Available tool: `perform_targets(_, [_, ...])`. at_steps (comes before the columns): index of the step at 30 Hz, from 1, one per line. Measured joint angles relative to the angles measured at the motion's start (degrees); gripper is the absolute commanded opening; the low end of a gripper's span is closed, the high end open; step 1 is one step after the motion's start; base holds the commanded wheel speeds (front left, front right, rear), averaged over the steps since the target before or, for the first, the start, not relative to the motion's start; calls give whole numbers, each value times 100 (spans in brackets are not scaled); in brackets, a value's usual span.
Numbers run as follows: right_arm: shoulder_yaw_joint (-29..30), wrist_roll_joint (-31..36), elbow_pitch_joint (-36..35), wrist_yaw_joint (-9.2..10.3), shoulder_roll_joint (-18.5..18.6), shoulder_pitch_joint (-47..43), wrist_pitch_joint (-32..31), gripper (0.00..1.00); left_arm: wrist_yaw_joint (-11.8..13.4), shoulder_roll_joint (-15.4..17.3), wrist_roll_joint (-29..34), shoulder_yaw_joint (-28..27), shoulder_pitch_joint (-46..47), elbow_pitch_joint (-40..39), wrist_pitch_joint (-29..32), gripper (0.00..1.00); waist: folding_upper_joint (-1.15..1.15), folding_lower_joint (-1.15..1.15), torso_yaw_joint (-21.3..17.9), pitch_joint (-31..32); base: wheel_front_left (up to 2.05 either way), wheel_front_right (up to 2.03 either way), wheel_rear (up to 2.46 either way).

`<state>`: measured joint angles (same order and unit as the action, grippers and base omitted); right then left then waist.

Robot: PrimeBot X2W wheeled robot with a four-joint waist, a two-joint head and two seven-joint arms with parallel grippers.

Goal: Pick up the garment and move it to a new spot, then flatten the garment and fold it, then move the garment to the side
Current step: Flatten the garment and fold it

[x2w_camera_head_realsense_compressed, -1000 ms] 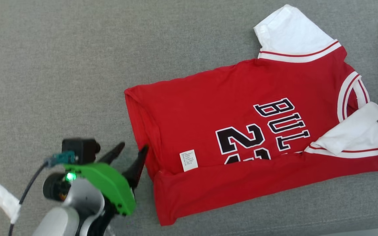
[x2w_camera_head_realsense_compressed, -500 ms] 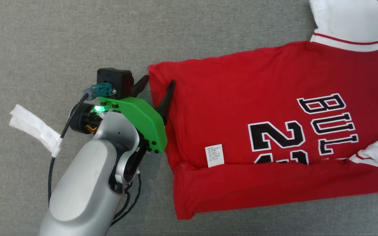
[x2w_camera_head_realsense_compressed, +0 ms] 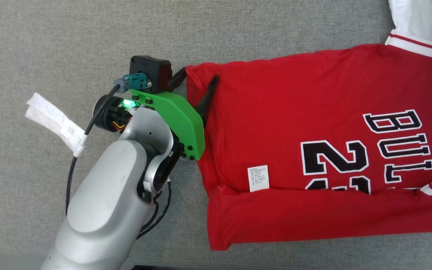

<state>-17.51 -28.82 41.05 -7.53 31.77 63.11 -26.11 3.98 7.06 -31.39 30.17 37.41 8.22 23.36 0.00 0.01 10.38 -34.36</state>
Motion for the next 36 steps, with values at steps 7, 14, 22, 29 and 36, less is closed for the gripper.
perform_targets(7, [-227, -162, 232, -1, -10, 157, 66, 0, -123, 30, -90, 53, 79, 41, 108, 0, 0, 0, -31, -7, 0, 0, 0])
perform_targets(14, [2, -73, 658, -1, -107, 296, 1013, 0, -152, 75, -118, -22, 80, 71, -104, 0, 0, 0, -69, 103, 0, 0, 0])
perform_targets(22, [12, -444, 621, -1, -127, 538, 1428, 0, -94, 151, -205, -224, 62, -181, -335, 0, 0, 0, -241, 312, 0, 0, 0])
perform_targets(29, [-278, -1245, -196, 0, 252, -508, 1779, 0, -40, 205, -335, -331, -529, -509, -679, 0, 0, -1, -475, 627, 0, 0, 0])
perform_targets(36, [-163, -1896, -1078, 0, 609, -1918, 2031, 0, 133, 348, -453, -461, -1529, -1112, -1053, 0, 0, -1, -791, 989, 0, 0, 0])
